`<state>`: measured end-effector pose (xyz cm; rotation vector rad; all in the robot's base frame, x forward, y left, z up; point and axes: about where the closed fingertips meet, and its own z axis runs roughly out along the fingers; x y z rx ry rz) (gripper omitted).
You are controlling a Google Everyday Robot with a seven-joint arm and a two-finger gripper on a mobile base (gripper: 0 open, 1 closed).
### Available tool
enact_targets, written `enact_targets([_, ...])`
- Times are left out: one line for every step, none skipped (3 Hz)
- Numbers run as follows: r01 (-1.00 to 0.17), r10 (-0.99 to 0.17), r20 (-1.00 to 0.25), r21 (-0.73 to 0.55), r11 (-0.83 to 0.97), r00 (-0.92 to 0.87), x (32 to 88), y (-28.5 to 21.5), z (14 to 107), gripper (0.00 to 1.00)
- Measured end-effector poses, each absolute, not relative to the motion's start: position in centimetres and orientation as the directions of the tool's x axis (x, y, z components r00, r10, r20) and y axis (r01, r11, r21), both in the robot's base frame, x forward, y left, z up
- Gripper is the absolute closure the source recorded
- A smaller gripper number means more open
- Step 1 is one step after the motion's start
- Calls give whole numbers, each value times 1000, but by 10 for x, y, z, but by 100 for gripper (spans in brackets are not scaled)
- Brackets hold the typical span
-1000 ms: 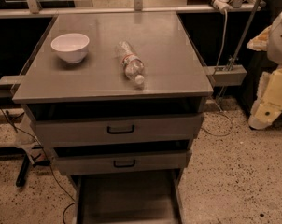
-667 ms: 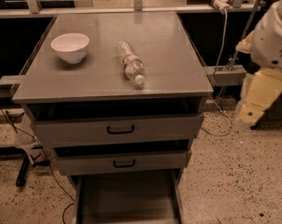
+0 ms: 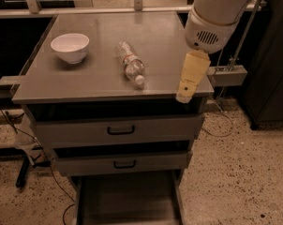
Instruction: Place water bottle into bottom drawer
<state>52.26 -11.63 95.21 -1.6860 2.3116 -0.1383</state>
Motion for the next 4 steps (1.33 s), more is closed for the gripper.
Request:
enact_targets([-916, -944, -178, -245, 317, -279, 522, -114, 949, 0])
enact_targets([-907, -929, -221, -241, 346, -296, 537, -95, 939, 0])
enact_targets([-898, -915, -250, -233, 374, -316, 564, -80, 935, 0])
enact_targets([-906, -904, -277, -183, 382, -325, 612, -46, 928, 0])
